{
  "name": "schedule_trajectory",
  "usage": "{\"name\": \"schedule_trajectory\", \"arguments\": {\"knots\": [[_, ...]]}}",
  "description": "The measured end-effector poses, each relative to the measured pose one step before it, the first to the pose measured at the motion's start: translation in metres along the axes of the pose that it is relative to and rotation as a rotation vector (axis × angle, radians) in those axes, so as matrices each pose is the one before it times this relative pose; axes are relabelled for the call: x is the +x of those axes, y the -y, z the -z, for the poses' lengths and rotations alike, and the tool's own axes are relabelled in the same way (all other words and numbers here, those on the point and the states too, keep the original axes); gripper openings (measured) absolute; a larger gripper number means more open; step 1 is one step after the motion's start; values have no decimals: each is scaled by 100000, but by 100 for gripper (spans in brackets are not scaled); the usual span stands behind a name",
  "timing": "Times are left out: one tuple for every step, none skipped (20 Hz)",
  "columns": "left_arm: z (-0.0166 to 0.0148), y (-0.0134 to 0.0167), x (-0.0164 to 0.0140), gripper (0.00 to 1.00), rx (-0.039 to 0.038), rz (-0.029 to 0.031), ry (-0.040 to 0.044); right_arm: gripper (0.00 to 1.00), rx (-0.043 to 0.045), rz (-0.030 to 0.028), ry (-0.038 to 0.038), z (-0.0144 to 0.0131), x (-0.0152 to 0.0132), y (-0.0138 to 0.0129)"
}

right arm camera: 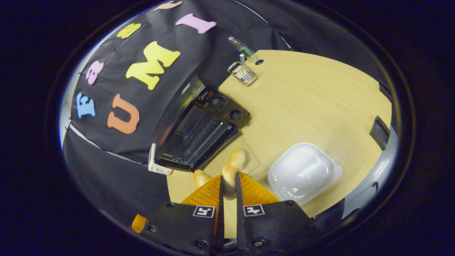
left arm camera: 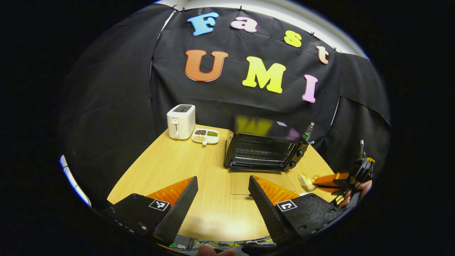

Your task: Open the electric oven with the left hand, put the food in, and close the electric oven.

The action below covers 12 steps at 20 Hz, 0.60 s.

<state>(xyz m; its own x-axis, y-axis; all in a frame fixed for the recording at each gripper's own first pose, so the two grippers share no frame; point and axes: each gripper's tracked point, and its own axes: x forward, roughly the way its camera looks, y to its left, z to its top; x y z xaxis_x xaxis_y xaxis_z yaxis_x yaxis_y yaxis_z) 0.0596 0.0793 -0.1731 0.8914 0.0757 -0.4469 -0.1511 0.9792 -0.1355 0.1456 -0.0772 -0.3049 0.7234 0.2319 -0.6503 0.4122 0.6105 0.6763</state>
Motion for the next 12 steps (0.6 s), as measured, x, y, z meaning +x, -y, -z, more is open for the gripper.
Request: {"name": "schedule_trajectory", "arguments": {"knots": [[55,-734,-203,94,-220,-1155,-360,16,-828,-1044,240,-384,1037,-1026],[81,-702,-232,94,-623,-1347,-400,16,-777,-563,318,-445,1139,-803],[221,-691,-467,94,-832,-1431,-397,16,-514,-912,258,-356,1204,-895],[123,-695,-400,94,-715,-1597,-183,16,-590,-968,226,-469,1192,-879],[-3,-756,-290,94,-567,-1816,-86,16,-415,-792,189,-285,1156,-753],[2,-629,-232,94,-382,-1589,-91,16,-499,-797,24,-261,1241,-615],[69,-476,-284,93,-220,-1646,-280,16,-269,-498,129,-100,1282,-494],[17,-482,-268,93,-21,-1462,-504,16,349,-612,367,-167,1318,-427],[210,-555,-321,93,79,-1509,-515,16,802,-869,599,-81,1383,-516],[59,-497,-119,93,212,-1517,-575,14,1420,-833,920,-250,1147,-401],[199,-446,-394,94,202,-1303,-660,14,1683,-1321,1240,-254,990,-601],[240,-497,-249,94,93,-1673,-1021,15,1306,-1226,1531,-168,1135,-486]]}}
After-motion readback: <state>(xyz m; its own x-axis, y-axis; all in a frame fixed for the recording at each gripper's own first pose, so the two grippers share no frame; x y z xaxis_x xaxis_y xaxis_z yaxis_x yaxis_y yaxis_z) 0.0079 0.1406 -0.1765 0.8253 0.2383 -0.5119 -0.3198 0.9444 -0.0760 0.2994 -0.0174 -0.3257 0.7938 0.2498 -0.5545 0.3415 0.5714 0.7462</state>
